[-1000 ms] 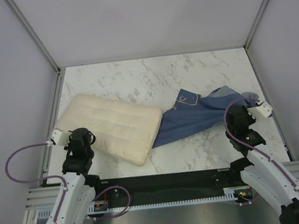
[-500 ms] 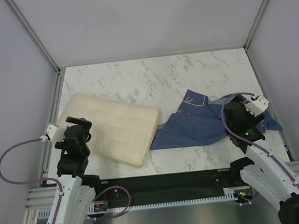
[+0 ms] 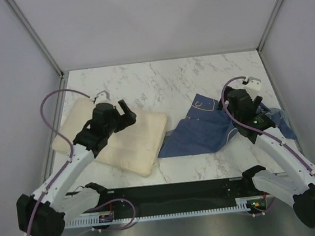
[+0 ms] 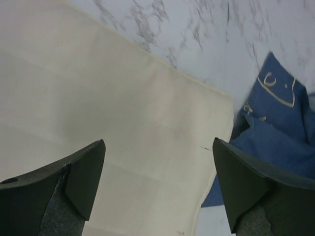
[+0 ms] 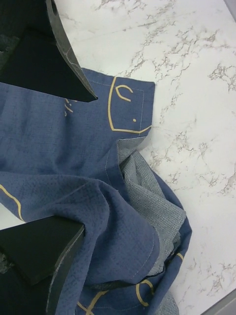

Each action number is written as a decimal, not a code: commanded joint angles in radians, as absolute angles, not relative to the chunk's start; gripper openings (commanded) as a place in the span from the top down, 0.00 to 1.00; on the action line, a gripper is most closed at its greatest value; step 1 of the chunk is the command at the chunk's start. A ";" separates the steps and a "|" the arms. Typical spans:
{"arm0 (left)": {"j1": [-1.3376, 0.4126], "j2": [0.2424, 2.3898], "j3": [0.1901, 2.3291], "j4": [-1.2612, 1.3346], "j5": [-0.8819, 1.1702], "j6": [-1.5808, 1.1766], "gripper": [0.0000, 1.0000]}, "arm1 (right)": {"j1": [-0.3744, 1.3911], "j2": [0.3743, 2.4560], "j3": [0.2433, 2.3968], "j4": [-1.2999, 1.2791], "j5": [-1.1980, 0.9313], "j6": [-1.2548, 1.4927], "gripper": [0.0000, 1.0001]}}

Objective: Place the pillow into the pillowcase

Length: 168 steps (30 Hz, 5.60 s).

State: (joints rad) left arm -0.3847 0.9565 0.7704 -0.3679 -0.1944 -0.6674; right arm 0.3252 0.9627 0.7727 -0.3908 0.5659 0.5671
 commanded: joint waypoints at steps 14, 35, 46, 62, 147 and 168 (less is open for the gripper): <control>-0.727 1.766 1.216 -0.543 -0.018 -0.387 0.09 | 0.342 0.884 0.897 -0.641 0.732 0.575 0.02; -0.364 1.817 1.554 -0.528 -0.189 -0.453 0.30 | 0.365 1.133 0.942 -0.350 0.166 0.388 0.04; -0.423 1.537 1.362 -0.532 -0.080 -0.406 0.20 | 0.514 1.764 1.295 -0.295 0.241 0.342 0.02; -0.457 1.422 1.236 -0.528 -0.041 -0.434 0.21 | 0.561 1.467 1.016 -0.098 0.259 0.377 1.00; -0.925 1.333 0.740 0.273 0.325 -0.578 0.12 | 0.948 0.762 0.663 -0.373 0.413 0.592 1.00; -1.049 1.519 0.922 0.180 0.014 -0.532 0.98 | 0.946 0.726 0.824 -0.514 0.542 0.633 0.66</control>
State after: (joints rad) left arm -1.0451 1.5524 0.8993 0.2279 0.1772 -0.5312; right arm 0.9455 0.7715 0.7753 -0.4484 0.4114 0.5915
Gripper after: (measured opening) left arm 0.054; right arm 0.261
